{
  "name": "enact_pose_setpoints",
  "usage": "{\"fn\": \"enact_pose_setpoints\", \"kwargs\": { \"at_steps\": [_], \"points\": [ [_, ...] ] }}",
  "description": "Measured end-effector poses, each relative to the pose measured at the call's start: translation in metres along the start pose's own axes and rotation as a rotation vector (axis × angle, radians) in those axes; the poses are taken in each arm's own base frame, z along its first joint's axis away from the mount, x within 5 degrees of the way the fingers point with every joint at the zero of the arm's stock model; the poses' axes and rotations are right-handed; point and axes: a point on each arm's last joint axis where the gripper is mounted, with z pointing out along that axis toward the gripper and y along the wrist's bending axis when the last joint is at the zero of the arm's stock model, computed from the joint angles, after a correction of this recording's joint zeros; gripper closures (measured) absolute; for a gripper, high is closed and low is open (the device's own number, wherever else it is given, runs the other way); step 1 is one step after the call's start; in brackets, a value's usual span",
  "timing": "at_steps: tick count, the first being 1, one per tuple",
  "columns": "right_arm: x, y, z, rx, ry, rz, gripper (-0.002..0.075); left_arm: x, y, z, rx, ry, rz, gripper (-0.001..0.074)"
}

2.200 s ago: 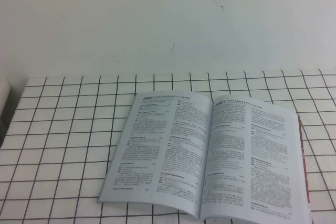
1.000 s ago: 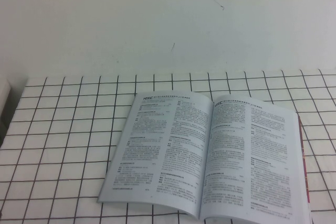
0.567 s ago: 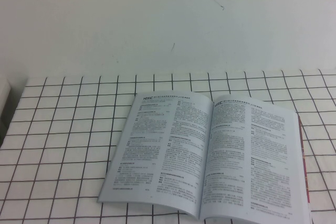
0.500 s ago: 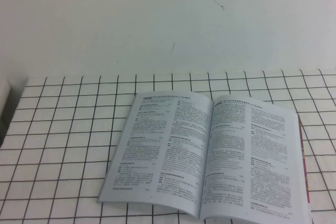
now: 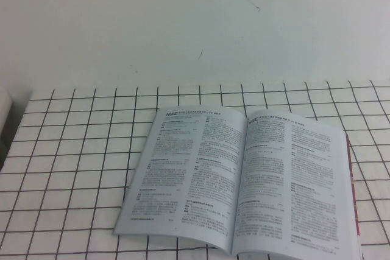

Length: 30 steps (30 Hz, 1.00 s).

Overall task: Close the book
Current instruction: 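Close the open booklet and leave it lying on the table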

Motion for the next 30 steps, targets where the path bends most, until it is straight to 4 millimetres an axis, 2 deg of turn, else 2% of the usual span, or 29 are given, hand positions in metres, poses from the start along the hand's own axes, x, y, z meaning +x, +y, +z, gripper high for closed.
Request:
{"fn": "enact_pose_setpoints", "kwargs": {
  "at_steps": [4,7,11,14,17,22,26,30],
  "points": [
    [-0.028,-0.003,0.008,0.013,0.219,0.016,0.0729,-0.025,-0.004,0.003,0.006,0.069,0.019,0.0738],
    [-0.046,-0.002,0.021,-0.006,0.372,0.032,0.0729,-0.036,-0.006,0.014,0.001,0.209,0.012,0.0738],
    [-0.055,0.007,0.049,-0.133,0.575,-0.026,0.0729,-0.045,-0.009,0.039,-0.01,0.467,-0.031,0.0738],
    [-0.051,0.016,0.074,-0.252,0.703,-0.043,0.0729,-0.049,-0.013,0.062,-0.001,0.589,-0.082,0.0738],
    [-0.037,0.026,0.1,-0.369,0.793,-0.01,0.0729,-0.047,-0.018,0.086,0.02,0.628,-0.178,0.0738],
    [-0.003,0.037,0.135,-0.531,0.894,-0.012,0.0729,-0.027,-0.027,0.123,0.107,0.773,-0.246,0.0738],
    [0.04,0.041,0.159,-0.599,1.047,0.006,0.0729,-0.012,-0.036,0.152,0.208,0.934,-0.258,0.0738],
    [0.077,0.044,0.174,-0.641,1.156,0.036,0.0729,0.005,-0.039,0.184,0.261,1.051,-0.252,0.0738]
  ]
}}
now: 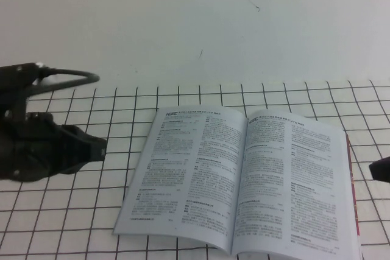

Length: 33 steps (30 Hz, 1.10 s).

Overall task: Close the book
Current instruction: 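Close the open booklet and leave it lying on the table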

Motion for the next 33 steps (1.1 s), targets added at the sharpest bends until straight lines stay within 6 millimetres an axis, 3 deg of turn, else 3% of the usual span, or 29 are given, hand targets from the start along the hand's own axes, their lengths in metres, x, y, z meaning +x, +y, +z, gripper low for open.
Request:
{"fn": "enact_pose_setpoints", "kwargs": {
  "at_steps": [8,15,20,26,33],
  "points": [
    [-0.005,-0.004,0.065,-0.12,0.064,0.043,0.0729,-0.022,0.015,0.067,0.036,0.195,0.024,0.0738],
    [-0.022,0.009,0.114,-0.179,0.115,0.001,0.0729,-0.019,0.032,0.112,0.005,0.272,0.038,0.0738],
    [-0.022,0.001,0.148,-0.181,0.167,0.017,0.0729,-0.014,0.047,0.134,-0.049,0.273,0.028,0.0738],
    [-0.008,-0.006,0.173,-0.188,0.237,0.054,0.0729,-0.004,0.057,0.154,-0.069,0.301,-0.01,0.0738],
    [-0.006,-0.008,0.179,-0.189,0.258,0.076,0.0729,0.004,0.073,0.174,-0.134,0.287,-0.023,0.0738]
  ]
}}
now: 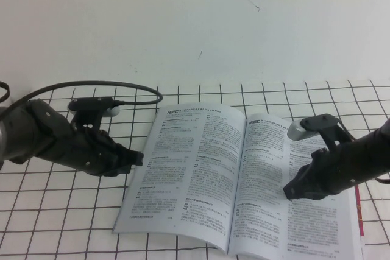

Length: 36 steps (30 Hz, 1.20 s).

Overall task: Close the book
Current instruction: 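Close the open booklet and leave it lying on the table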

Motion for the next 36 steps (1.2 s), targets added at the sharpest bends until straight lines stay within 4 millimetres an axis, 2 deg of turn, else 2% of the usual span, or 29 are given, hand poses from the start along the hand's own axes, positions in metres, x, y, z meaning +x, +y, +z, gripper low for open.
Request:
{"fn": "enact_pose_setpoints", "kwargs": {
  "at_steps": [11,22,29,36],
  "points": [
    [0.0,0.0,0.001,-0.004,0.008,0.002,0.0729,0.005,0.011,0.023,-0.044,0.006,-0.031,0.0738],
    [0.0,0.0,0.001,-0.007,0.01,0.004,0.0729,0.007,0.005,0.028,0.04,0.043,-0.136,0.0738],
    [0.0,0.0,0.001,-0.007,0.01,0.004,0.0729,0.011,-0.013,0.031,0.269,0.089,-0.188,0.0738],
    [-0.001,0.0,0.001,-0.011,0.0,0.018,0.0729,0.0,-0.043,0.016,0.65,0.015,-0.234,0.0738]
  ]
}}
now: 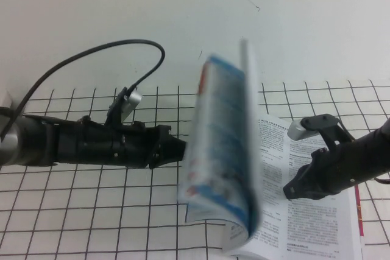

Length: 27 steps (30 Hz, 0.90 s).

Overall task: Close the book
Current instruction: 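Close the open booklet and leave it lying on the table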

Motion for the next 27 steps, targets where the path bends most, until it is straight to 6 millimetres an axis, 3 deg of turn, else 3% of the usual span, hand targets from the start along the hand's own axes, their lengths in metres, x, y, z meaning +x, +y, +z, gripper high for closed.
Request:
{"fn": "enact_pose_setpoints", "kwargs": {
  "at_steps": [5,15,22,27],
  "points": [
    [-0.001,0.0,0.0,-0.007,-0.011,0.014,0.0729,0.001,-0.022,-0.002,0.245,0.003,0.023,0.0738],
    [0.0,0.001,-0.01,0.048,-0.008,0.076,0.0729,0.002,-0.027,-0.002,0.285,0.025,-0.047,0.0738],
    [-0.006,0.011,-0.054,0.191,-0.019,-0.01,0.0729,0.009,-0.036,0.008,0.299,0.066,-0.073,0.0738],
    [-0.003,0.024,-0.097,0.301,-0.002,-0.093,0.0729,0.012,-0.065,0.027,0.348,0.107,0.074,0.0697]
  ]
}}
